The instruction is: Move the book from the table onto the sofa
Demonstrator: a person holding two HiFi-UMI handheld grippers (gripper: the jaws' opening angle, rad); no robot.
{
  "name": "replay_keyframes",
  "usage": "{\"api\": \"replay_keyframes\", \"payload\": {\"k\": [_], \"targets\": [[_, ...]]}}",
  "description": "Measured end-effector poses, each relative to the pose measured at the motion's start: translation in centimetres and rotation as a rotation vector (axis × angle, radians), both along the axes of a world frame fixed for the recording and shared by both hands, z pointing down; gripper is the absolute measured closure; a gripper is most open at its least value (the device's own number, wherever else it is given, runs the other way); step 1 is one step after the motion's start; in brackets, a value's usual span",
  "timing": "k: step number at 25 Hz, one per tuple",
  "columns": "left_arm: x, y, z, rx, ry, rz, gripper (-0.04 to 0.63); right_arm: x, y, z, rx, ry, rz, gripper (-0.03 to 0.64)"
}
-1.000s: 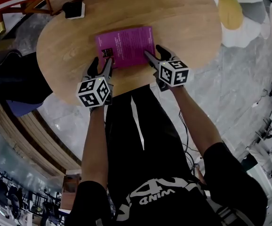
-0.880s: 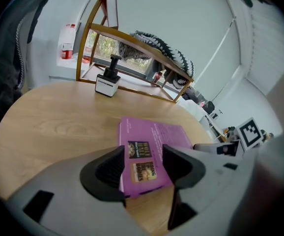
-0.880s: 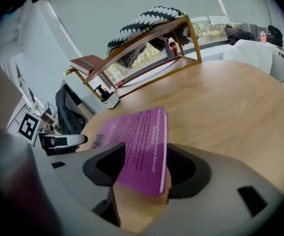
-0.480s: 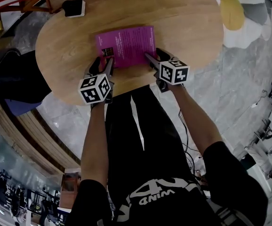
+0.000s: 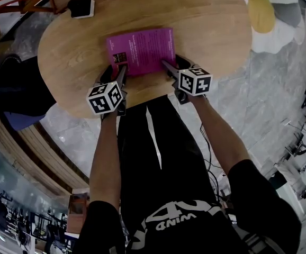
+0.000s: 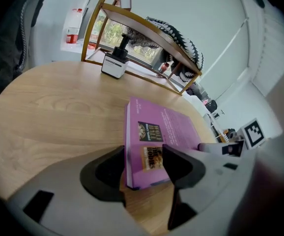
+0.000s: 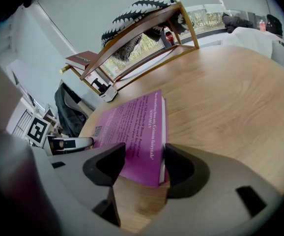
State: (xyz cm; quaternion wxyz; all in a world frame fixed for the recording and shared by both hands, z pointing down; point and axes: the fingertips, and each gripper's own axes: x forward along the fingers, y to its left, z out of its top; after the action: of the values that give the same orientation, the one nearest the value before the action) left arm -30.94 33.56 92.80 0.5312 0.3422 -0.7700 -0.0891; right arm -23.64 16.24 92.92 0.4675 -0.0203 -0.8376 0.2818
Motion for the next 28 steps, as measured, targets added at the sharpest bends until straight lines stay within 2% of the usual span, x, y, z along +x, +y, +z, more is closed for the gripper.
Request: {"api": "replay_keyframes", "payload": {"k": [11,20,28], "targets": [[0.0,-0.4,0.3,0.030,0.022,0.023,0.365,-0.1,0.1,0.0,0.017,-0.004,-0.010,0.371],[0.0,-0.3,0.1,-0.003,0.009,0.012,0.367,-0.2,0.2,-0.1,0.052,0.009,-0.014,0.373],[0.3,0.9,-3.1,0.006,-0.009,0.006,0.367,-0.5,1.1,-3.6,0.078,-0.037,-0.029,0.373]]}}
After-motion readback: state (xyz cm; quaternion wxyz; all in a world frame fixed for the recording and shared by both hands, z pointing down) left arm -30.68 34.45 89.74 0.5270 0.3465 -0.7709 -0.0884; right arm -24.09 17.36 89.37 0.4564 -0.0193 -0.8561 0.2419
